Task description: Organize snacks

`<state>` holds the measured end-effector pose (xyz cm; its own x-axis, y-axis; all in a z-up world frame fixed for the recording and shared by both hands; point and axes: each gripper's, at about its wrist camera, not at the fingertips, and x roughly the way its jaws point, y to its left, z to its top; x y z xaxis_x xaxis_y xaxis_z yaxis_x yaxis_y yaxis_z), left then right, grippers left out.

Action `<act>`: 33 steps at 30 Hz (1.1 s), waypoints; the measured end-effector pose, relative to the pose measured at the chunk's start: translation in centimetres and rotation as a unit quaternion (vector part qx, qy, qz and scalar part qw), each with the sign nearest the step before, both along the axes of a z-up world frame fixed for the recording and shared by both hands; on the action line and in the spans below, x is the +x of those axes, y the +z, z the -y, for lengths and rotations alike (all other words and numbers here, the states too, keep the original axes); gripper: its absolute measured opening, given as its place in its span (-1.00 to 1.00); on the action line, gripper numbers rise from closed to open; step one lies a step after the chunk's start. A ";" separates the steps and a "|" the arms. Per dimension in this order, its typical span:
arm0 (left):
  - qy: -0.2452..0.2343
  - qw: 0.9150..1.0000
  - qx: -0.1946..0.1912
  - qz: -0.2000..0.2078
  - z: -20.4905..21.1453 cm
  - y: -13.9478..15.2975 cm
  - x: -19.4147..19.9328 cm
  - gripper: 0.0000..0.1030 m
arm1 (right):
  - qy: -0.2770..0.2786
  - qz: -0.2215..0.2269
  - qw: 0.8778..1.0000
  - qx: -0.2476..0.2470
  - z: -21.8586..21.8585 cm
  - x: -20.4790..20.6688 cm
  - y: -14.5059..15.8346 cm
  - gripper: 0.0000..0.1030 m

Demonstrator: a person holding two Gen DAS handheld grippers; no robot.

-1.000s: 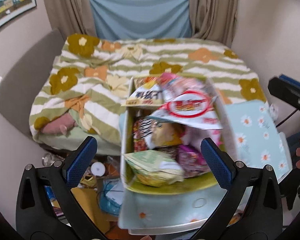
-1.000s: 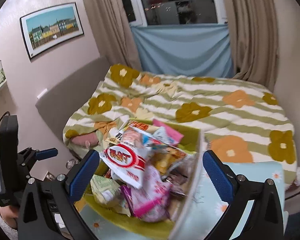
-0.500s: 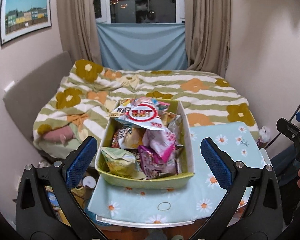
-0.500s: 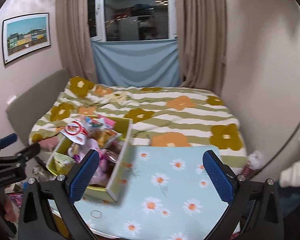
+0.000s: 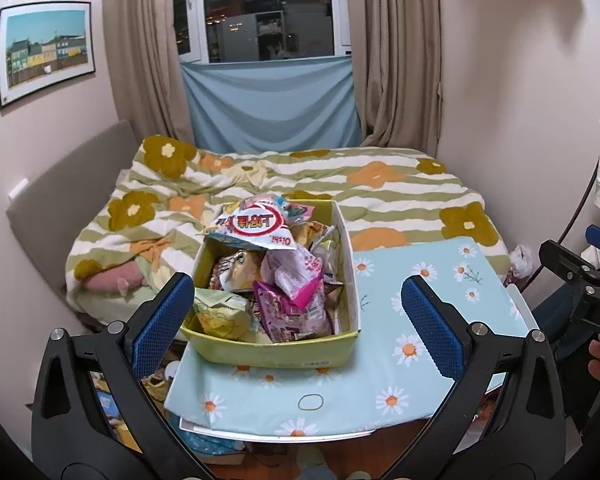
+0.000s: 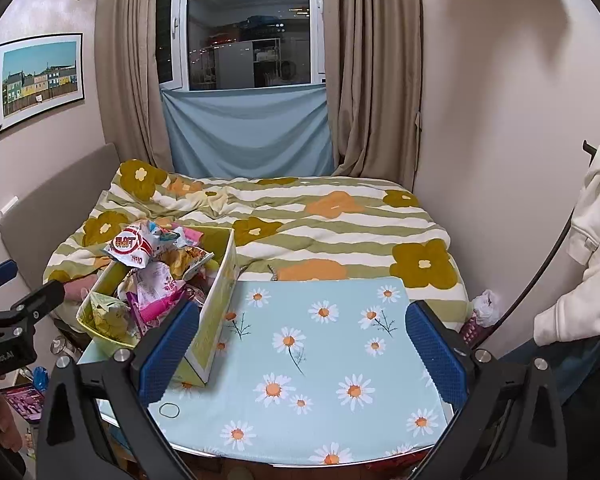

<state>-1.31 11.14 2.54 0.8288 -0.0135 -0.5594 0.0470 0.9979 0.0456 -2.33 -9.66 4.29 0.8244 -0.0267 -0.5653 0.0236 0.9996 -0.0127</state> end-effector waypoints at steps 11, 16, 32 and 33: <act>0.001 1.000 0.000 -0.006 0.5 0.0 -0.2 1.00 | 0.000 -0.001 1.000 0.004 0.4 -0.7 -0.1 0.99; -0.002 1.000 0.004 -0.006 0.6 0.0 0.0 1.00 | -0.001 -0.001 1.000 0.004 0.5 -0.6 -0.1 0.99; -0.008 1.000 0.005 -0.001 0.4 0.3 0.9 1.00 | -0.009 0.002 1.000 0.005 0.0 -0.1 0.5 0.99; -0.008 1.000 0.004 -0.001 0.5 0.3 0.8 1.00 | -0.008 0.002 1.000 0.005 0.1 -0.1 0.5 0.99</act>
<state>-0.54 10.68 2.83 0.8274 -0.0228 -0.5611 0.0639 0.9965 0.0537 -2.43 -9.78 4.80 0.8256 -0.0347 -0.5631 0.0405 0.9992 -0.0022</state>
